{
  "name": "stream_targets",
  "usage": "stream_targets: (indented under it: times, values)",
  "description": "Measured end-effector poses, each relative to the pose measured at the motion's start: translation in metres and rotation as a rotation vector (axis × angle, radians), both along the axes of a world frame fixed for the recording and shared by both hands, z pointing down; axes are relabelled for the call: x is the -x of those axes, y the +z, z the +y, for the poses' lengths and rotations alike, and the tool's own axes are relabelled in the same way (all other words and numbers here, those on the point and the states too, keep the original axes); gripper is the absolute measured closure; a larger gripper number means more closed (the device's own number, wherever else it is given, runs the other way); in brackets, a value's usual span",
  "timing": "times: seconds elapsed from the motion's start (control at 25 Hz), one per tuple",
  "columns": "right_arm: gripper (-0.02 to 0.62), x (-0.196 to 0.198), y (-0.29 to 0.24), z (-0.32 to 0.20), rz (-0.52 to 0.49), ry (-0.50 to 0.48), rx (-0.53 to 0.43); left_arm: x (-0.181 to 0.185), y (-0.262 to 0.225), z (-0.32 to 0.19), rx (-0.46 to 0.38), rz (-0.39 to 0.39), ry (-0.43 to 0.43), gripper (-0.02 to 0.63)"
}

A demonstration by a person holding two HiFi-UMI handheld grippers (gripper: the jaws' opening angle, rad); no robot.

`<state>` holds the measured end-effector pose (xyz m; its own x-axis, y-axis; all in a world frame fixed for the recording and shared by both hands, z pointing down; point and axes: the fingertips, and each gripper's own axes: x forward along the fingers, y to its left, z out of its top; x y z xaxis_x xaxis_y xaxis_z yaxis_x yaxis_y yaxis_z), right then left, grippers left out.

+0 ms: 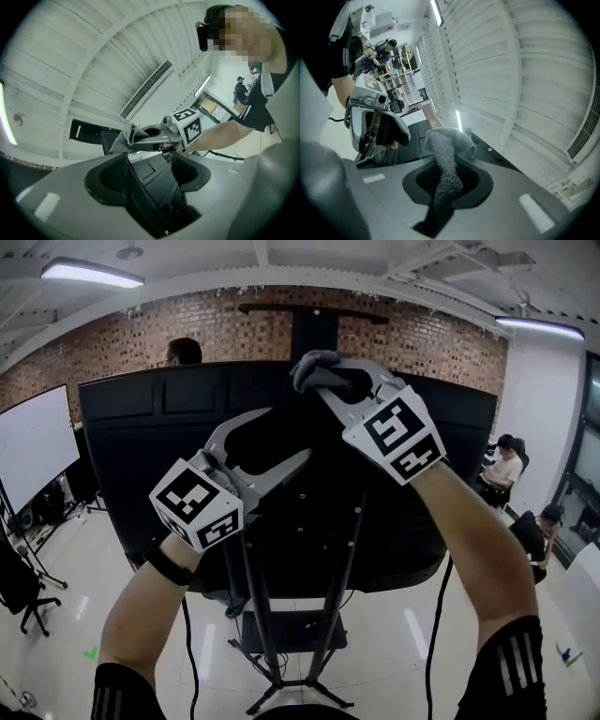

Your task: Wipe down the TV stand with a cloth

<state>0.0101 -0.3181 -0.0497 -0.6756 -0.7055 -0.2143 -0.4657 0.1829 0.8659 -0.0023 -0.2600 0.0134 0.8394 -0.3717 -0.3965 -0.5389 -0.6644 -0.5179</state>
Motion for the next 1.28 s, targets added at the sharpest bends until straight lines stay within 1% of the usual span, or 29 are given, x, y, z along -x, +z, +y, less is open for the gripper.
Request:
stream_targets:
  times: [0.16,0.32,0.44,0.56,0.68,0.8,0.92,1.04,1.28]
  values:
    - [0.557,0.005,-0.04,-0.017,0.009,0.044,-0.018,0.0,-0.025,-0.017,0.004,0.018,-0.018,0.298]
    - [0.558,0.007,-0.071,-0.036,0.029,0.094,-0.033,-0.001,-0.039,-0.032,0.02,0.023,-0.018,0.301]
    - [0.557,0.007,-0.083,-0.048,0.032,0.13,-0.027,-0.002,-0.044,-0.037,0.015,0.017,-0.023,0.301]
    - [0.558,0.01,-0.087,-0.05,0.022,0.13,-0.032,0.001,-0.045,-0.038,0.015,0.03,-0.022,0.301]
    - [0.558,0.009,-0.076,-0.051,0.029,0.125,-0.041,0.003,-0.036,-0.038,0.024,0.04,-0.015,0.301]
    - [0.558,0.007,-0.06,-0.049,0.031,0.116,-0.029,0.005,-0.024,-0.036,0.029,0.04,-0.014,0.301]
    - [0.558,0.008,-0.041,-0.048,0.055,0.121,-0.031,0.004,-0.009,-0.032,0.028,0.04,-0.008,0.301]
    - [0.558,0.008,-0.025,-0.047,0.083,0.132,-0.042,0.001,0.004,-0.031,0.046,0.039,-0.006,0.301]
    - [0.558,0.008,0.022,-0.045,0.126,0.143,-0.012,0.001,0.023,-0.023,0.048,0.062,0.019,0.301]
